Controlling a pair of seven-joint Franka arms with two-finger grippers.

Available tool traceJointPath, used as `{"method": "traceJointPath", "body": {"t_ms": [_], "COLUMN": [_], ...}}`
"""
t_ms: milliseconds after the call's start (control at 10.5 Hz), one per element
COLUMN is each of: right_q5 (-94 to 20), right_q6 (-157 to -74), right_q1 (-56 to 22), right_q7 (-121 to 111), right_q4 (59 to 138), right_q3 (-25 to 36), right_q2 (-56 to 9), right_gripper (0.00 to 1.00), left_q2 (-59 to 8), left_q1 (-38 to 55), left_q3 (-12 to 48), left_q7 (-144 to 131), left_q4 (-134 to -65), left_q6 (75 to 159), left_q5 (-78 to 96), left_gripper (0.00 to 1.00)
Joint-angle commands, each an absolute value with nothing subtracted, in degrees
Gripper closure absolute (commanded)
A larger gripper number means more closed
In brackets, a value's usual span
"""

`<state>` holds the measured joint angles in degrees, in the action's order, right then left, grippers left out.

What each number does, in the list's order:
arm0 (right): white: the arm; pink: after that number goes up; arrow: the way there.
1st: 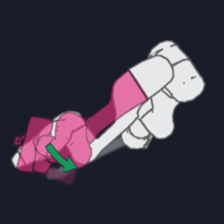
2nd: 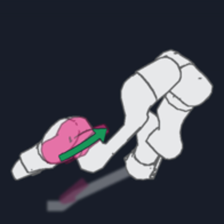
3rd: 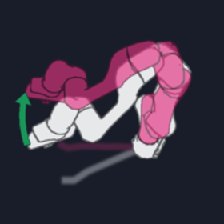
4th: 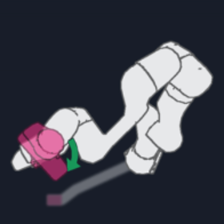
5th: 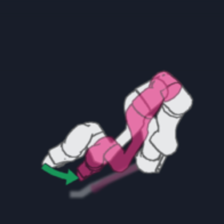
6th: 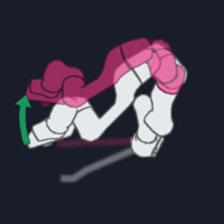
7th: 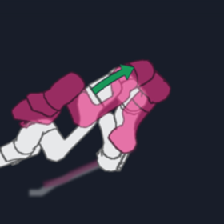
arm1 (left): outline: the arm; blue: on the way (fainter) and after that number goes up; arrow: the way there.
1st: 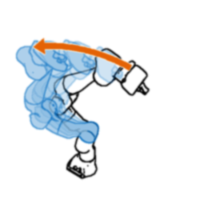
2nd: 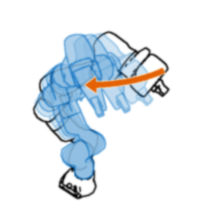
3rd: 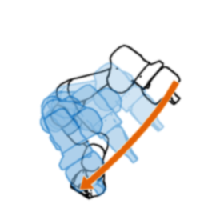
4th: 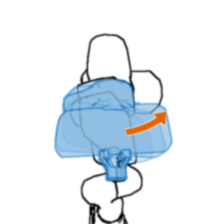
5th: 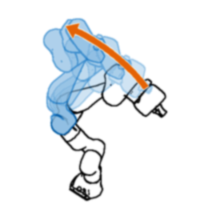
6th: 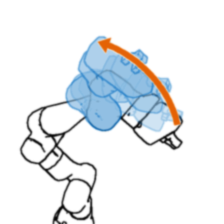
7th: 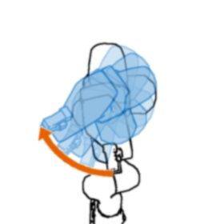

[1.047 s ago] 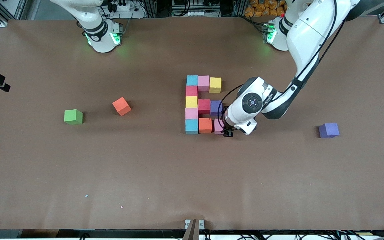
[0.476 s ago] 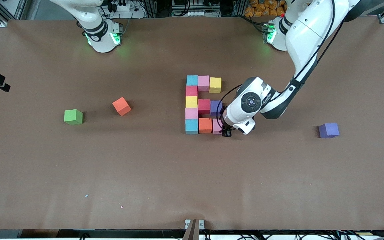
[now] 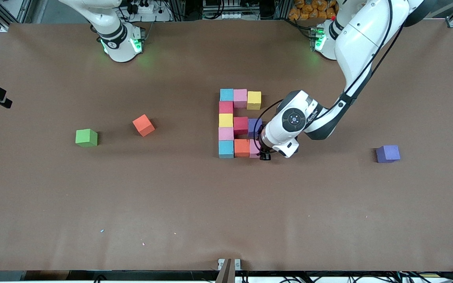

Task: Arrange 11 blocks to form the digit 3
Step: 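Lower the lavender cube beside the orange cube and open the left gripper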

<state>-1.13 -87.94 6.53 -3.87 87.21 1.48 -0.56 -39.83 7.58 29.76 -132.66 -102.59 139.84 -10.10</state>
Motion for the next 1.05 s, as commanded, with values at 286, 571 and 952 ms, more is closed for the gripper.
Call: {"method": "traceJointPath", "body": {"t_ms": [286, 571, 952], "right_q5": [-1.93, -1.93, -1.93], "right_q6": [-87.01, -87.1, -87.1], "right_q1": [7.82, 7.82, 7.82], "right_q7": [-4.57, -4.57, -4.57], "right_q4": [86.31, 86.22, 86.22], "right_q3": [0.79, 0.79, 0.79], "right_q2": [-0.62, -0.62, -0.62], "right_gripper": [0.0, 0.0, 0.0], "left_q2": [-39.99, -39.55, -36.49], "left_q1": [8.09, 8.0, 8.09], "left_q3": [29.18, 29.27, 29.71], "left_q7": [-131.76, -132.1, -132.36], "left_q4": [-102.04, -101.95, -101.95], "left_q6": [140.8, 140.8, 140.28], "left_q5": [-10.11, -10.02, -10.02], "left_gripper": [0.0, 0.0, 0.0]}}
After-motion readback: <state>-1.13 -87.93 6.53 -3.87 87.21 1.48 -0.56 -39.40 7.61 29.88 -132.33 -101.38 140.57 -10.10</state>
